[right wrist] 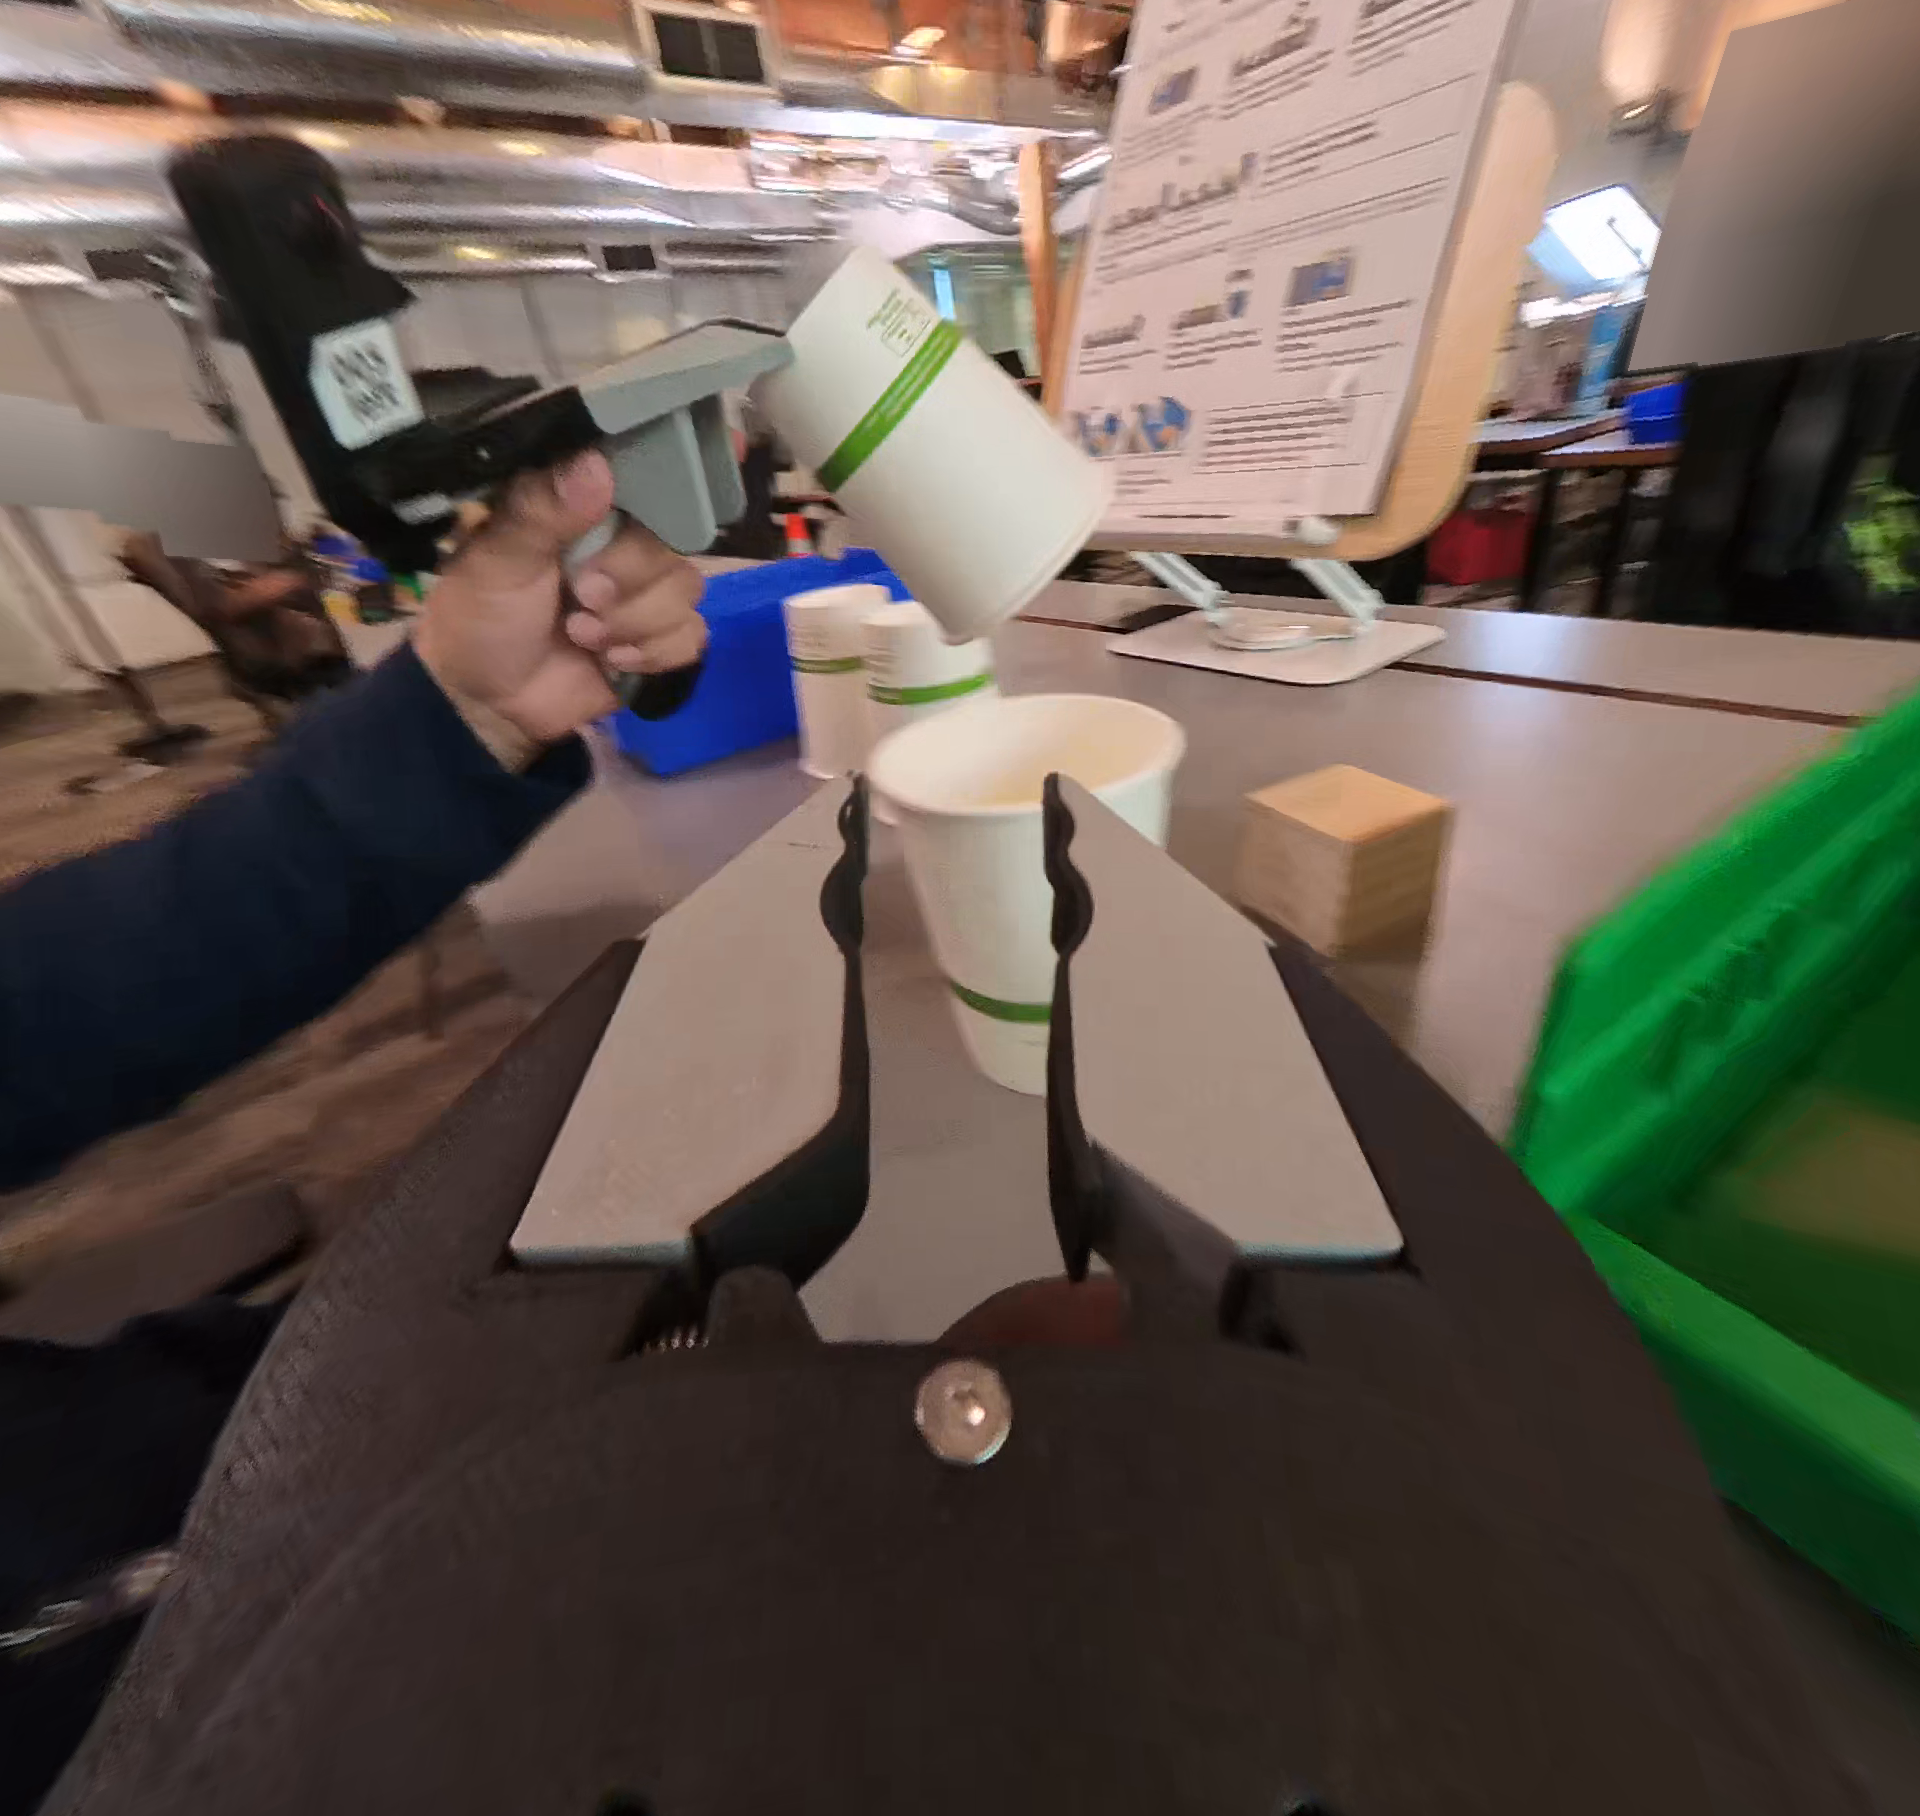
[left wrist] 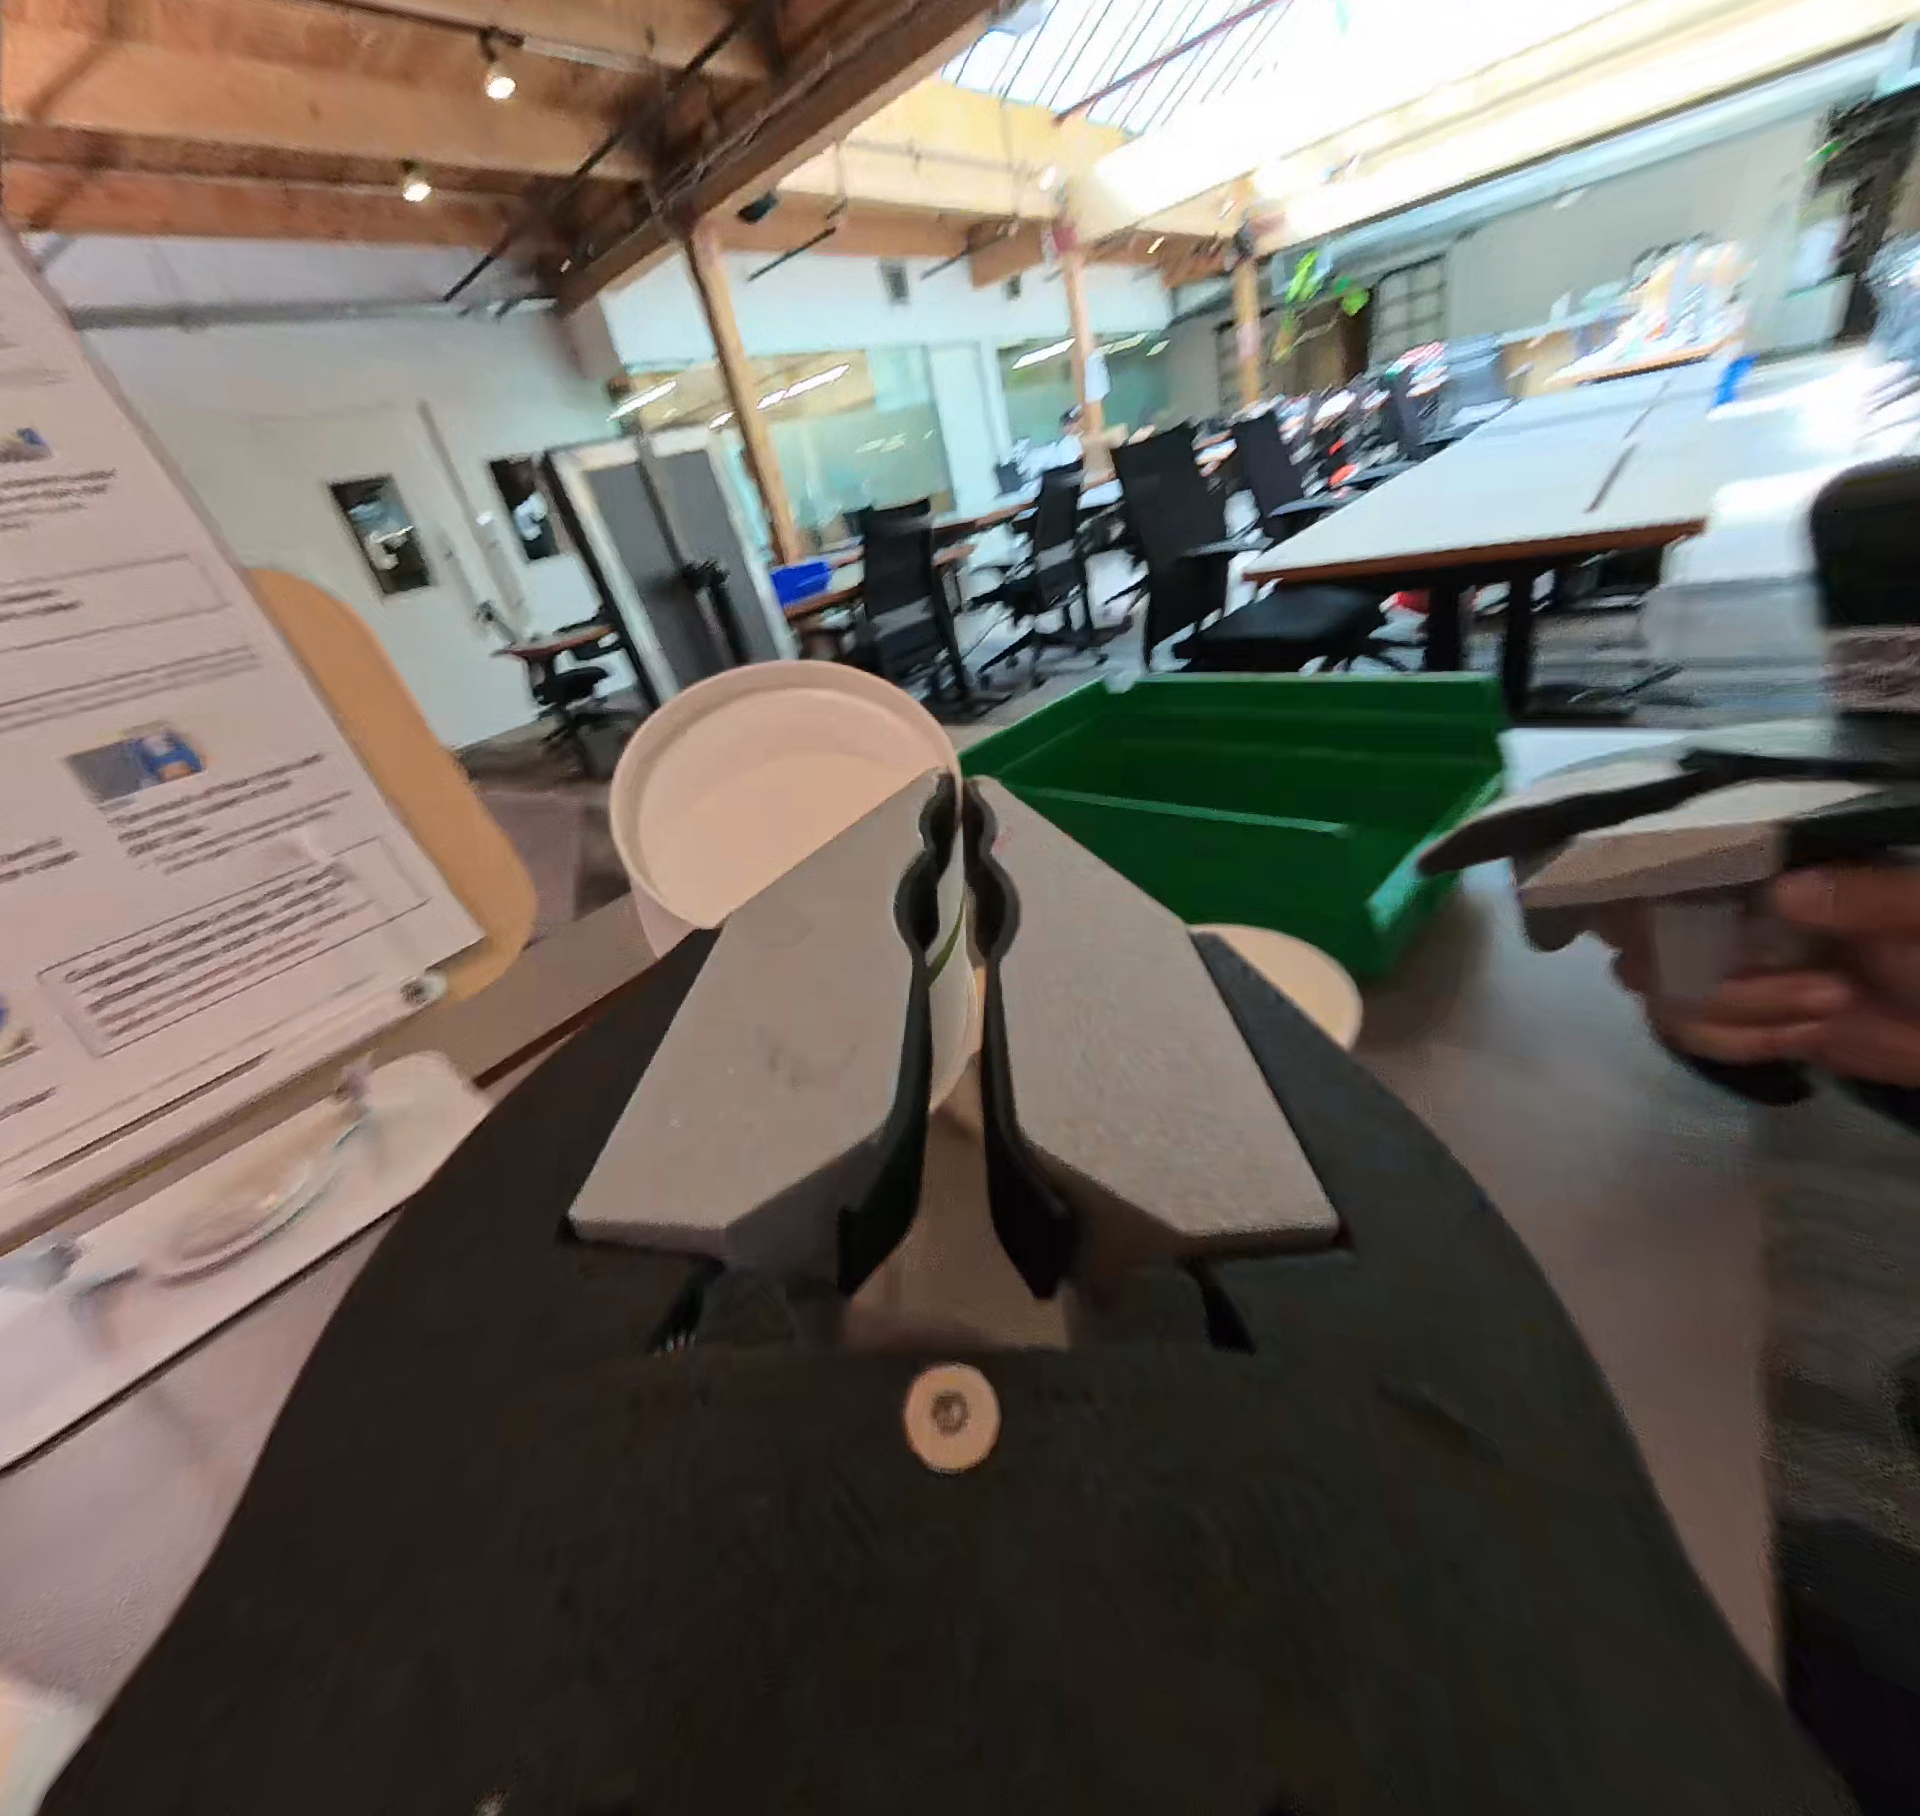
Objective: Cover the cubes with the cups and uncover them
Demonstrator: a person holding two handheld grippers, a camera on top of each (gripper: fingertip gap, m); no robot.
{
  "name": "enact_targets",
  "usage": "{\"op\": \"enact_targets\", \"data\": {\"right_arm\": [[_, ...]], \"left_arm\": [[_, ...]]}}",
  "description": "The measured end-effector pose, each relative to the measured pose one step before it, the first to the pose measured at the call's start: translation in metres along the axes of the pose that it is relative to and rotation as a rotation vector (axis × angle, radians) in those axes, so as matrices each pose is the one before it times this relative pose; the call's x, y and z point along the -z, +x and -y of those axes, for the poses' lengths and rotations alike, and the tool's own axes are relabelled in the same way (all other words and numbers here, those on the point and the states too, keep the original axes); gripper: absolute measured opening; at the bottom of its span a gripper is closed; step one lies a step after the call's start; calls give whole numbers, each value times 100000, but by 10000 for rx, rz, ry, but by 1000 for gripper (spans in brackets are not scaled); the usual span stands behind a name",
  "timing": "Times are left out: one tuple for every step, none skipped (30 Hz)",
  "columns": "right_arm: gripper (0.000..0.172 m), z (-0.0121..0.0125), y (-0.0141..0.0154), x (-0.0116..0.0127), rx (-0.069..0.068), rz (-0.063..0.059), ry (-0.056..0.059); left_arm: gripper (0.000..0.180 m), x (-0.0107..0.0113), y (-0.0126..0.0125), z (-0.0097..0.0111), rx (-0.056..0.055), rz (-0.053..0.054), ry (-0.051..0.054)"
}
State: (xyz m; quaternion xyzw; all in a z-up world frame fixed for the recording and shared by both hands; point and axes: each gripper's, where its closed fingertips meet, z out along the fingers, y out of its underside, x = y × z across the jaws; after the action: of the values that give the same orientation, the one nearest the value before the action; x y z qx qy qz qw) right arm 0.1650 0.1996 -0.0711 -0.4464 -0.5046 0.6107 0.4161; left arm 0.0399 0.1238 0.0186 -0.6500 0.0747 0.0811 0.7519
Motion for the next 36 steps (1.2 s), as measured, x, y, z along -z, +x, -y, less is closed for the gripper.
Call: {"op": "enact_targets", "data": {"right_arm": [[31,354,-995,-460,-288,439,10],[30,277,-810,-563,-104,265,-19],[32,229,-613,-564,90,103,-16],[34,283,-601,-497,169,101,37],[35,349,-612,-406,94,176,113],[36,367,-597,-320,-53,263,145],[36,266,-512,-263,-180,310,127],[37,138,-345,-227,-232,279,93],[36,31,-337,-189,-204,306,75],[25,15,-706,-108,-114,527,91],[8,72,-1126,4,-13,711,124],[6,233,-668,99,101,355,201],[2,277,-466,205,233,201,155],[0,333,-580,201,212,300,88],[0,390,-220,80,138,68,20],[0,296,318,-15,229,-266,-138],[0,134,510,-81,356,-361,-352],[0,72,616,-149,426,-397,-507],[0,202,752,-118,501,-466,-548],[0,401,980,-23,610,-576,-568],[0,513,1053,43,671,-562,-613],[0,467,857,36,619,-345,-683],[0,285,584,-19,517,-83,-800],[0,149,456,-73,458,31,-824],[0,21,220,-146,380,185,-805],[0,-175,-86,-210,250,391,-819],[0,-338,-213,-284,115,464,-814],[0,-437,-211,-369,42,445,-786],[0,-488,-67,-451,80,305,-742],[0,-523,132,-488,137,132,-695],[0,-507,124,-513,183,78,-643],[0,-348,-5,-539,183,112,-506],[0,-71,-122,-569,162,126,-316],[4,180,-8,-580,108,11,-132],[12,206,76,-563,40,-72,-82],[15,52,12,-503,-3,-62,-123]], "left_arm": [[0,570,1440,1375,303,-599,682],[0,568,1688,1439,331,-643,821],[0,462,1832,1079,335,-677,662],[0,332,1661,596,215,-550,454],[0,266,1324,191,128,-375,270],[0,293,1109,62,114,-326,249],[0,340,1026,20,251,-384,242],[0,407,917,78,350,-420,303],[0,452,581,61,315,-250,316],[0,433,268,-186,230,-95,183],[0,360,22,-612,179,10,-61],[0,466,-191,-257,124,87,127],[0,488,-649,-556,126,272,-188],[1,410,-1145,-904,19,538,-484],[2,207,-869,-1133,-62,394,-593],[2,97,-478,-996,-38,220,-471],[1,46,-434,-833,-67,261,-418],[0,31,-456,-710,-187,354,-352],[0,86,-797,-755,-301,594,-395],[2,104,-1024,-908,-343,694,-500],[4,80,-1049,-1126,-229,644,-617],[4,19,-806,-1299,-62,417,-720],[5,-5,-620,-1271,55,264,-703],[8,1,-583,-1115,88,242,-620],[14,39,-532,-805,26,207,-481],[19,114,-550,-388,-33,210,-245],[20,146,-469,-130,-65,133,-124],[21,141,-478,-34,-43,87,-121],[24,115,-623,53,-11,131,-127],[26,98,-690,158,-34,155,-101],[26,127,-750,267,-96,179,-67],[26,119,-801,337,-167,201,-54],[26,100,-952,359,-250,268,-70],[26,27,-1086,332,-314,334,-77],[26,-106,-1127,188,-321,323,-148],[26,-248,-1023,6,-296,246,-239]]}}
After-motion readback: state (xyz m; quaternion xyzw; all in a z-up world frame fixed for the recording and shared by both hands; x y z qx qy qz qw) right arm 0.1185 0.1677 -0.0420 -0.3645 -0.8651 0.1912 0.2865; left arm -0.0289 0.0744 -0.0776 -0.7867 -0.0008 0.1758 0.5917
